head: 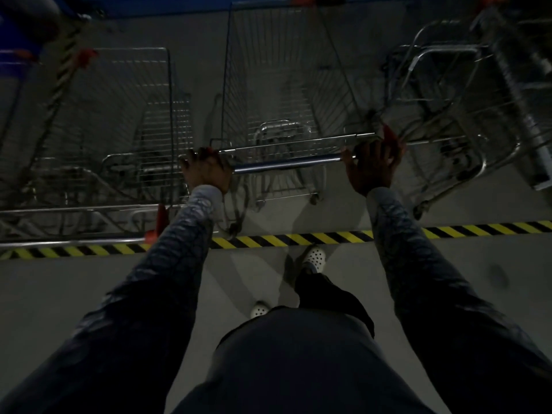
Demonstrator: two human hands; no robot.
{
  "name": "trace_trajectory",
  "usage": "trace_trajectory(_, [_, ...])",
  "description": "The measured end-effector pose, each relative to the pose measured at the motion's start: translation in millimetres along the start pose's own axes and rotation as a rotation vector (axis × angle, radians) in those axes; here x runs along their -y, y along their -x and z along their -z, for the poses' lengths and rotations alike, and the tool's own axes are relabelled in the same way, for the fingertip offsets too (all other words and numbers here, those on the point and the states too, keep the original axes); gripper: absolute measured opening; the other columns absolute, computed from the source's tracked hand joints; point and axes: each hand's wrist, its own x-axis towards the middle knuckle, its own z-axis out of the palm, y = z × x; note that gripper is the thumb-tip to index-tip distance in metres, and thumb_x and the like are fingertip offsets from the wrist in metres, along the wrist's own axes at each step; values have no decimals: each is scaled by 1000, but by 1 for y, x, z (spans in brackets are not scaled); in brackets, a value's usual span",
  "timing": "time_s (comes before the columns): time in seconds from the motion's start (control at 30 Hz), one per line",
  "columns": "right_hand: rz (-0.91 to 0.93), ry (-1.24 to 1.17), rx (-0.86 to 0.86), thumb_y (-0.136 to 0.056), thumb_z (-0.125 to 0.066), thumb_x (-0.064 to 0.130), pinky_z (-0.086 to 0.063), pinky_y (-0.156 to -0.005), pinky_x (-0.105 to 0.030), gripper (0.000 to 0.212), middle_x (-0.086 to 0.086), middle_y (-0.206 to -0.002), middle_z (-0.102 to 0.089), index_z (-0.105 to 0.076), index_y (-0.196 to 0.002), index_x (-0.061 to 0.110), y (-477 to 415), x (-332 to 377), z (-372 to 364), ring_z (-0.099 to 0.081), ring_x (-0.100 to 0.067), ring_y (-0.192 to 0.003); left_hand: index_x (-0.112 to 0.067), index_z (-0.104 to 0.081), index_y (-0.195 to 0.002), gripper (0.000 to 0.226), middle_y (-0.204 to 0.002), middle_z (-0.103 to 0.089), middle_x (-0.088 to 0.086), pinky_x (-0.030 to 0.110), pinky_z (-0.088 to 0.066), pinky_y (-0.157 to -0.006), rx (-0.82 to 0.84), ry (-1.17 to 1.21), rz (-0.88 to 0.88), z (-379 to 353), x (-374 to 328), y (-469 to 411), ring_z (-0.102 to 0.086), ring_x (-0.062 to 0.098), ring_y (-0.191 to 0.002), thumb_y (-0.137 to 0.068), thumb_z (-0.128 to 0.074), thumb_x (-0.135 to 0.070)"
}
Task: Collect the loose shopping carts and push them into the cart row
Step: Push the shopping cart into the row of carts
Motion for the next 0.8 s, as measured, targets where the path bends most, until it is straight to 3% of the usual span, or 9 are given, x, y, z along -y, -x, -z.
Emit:
trace_trajectory(0.13, [-4,-18,43,-98,-35,63,-5,-117,-48,54,-11,-120,-60,-66,-99,19,27,11,17,-49,-32,-124,-4,-57,-135,56,-142,-51,21,56,-21,-116,-25,4,23,6,21,17,-29,43,-142,-98,-39,-42])
trace_trajectory(0.2, [-16,-12,62,-99,-34,62,1,-117,-46,53,-14,-129,-57,-65,-103,20,46,15,22,-47,-33,-126,-5,-56,-136,62,-143,-51,20,55,-20,-117,-50,6,28,7,31,35,-30,42,-142,-96,-28,-44])
trace_trajectory(0.3, [-3,-21,-42,-101,-37,58,-3,-117,-44,49,-16,-120,-60,-66,-96,19,79,16,28,-53,-34,-116,-4,-58,-131,71,-136,-56,23,56,-22,-113,-132,71,-17,-2,48,64,-34,44,-138,-86,-18,-42])
trace_trajectory(0.4, [10,-35,-107,-101,-41,55,4,-117,-40,44,-16,-114,-60,-65,-92,20,97,15,35,-49,-31,-110,-5,-58,-132,71,-133,-57,25,57,-21,-112,-167,52,-54,-6,60,77,-36,47,-136,-86,-18,-42])
trace_trajectory(0.8, [-38,-124,-96,-100,-46,54,-5,-116,-46,38,-10,-108,-58,-61,-90,20,126,25,46,-46,-28,-110,-6,-61,-123,60,-120,-63,24,58,-20,-112,-175,18,-72,-18,84,97,-47,43,-123,-93,-23,-41])
